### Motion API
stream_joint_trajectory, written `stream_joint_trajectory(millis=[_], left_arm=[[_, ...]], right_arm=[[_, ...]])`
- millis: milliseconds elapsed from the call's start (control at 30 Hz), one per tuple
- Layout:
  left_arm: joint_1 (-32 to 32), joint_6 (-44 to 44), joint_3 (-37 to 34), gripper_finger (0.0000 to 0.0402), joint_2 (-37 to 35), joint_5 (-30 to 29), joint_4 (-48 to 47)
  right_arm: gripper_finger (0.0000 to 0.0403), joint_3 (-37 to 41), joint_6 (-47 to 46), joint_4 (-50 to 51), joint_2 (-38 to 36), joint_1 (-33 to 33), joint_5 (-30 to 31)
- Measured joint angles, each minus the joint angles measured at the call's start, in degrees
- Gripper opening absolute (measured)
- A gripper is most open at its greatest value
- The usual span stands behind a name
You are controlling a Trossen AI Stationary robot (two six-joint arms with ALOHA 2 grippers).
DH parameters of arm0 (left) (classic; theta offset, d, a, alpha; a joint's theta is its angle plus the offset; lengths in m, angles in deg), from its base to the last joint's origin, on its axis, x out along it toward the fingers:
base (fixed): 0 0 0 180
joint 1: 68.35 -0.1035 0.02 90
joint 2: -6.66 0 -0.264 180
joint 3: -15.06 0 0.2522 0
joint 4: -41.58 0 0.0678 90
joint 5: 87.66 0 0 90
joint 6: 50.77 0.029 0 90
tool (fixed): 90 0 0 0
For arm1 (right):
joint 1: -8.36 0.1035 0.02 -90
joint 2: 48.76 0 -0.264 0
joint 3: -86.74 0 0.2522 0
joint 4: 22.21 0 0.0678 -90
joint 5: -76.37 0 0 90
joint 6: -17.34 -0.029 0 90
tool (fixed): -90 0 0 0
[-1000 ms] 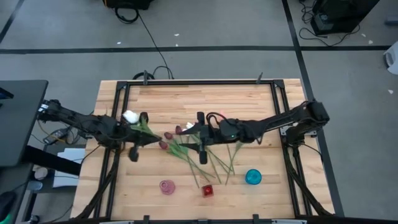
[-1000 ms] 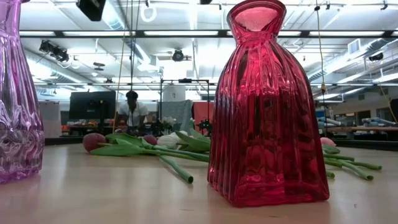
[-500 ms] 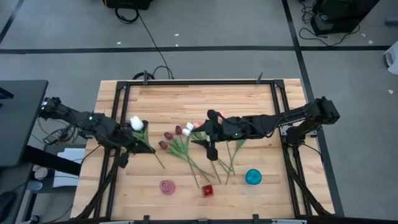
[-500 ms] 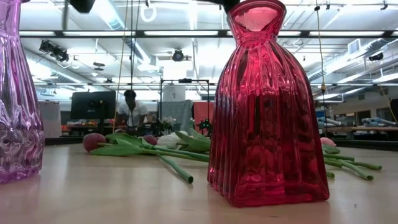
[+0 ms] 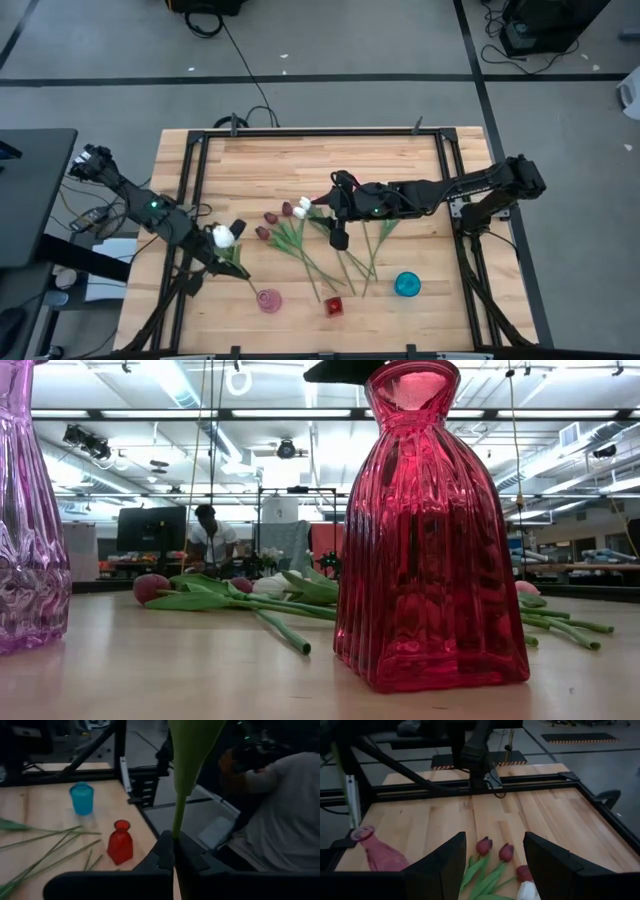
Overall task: Sort flowers into vase by color
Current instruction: Put the right white flower into the pink vase
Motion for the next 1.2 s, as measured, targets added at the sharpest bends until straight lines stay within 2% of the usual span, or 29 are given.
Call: stream_joint_trajectory(millis=[267,500,667,800,1033,1200], left_arm=[[0.4,2.0,0.0,0.0005,2.5,-2.0,0.4],[0.4,2.4,0.0,0.0005,5.5,-2.3,-5.1],[0.4,5.9,0.0,0.0016,8.7,-1.6,-6.5],[0.4,7.7,-0.1,0.0046,9.5,-1.6,-9.1],[0.4,7.7,-0.1,0.0137,8.8,-3.1,-9.3],[0.4,6.6,-0.1,0.0183,5.8,-3.2,-12.3]], right_arm=[[0.0209,0.0,0.0,1.5,0.0,0.0,-0.2],[0.0209,0.0,-2.1,4.1,0.3,-0.1,0.0],[0.0209,0.0,-3.0,5.6,1.2,-0.1,-0.1],[0.0209,0.1,-3.2,5.4,1.2,-0.1,-0.1],[0.0209,0.1,-3.1,5.5,1.2,-0.1,-0.1],[0.0209,0.1,-3.1,5.3,1.2,-0.1,-0.3]])
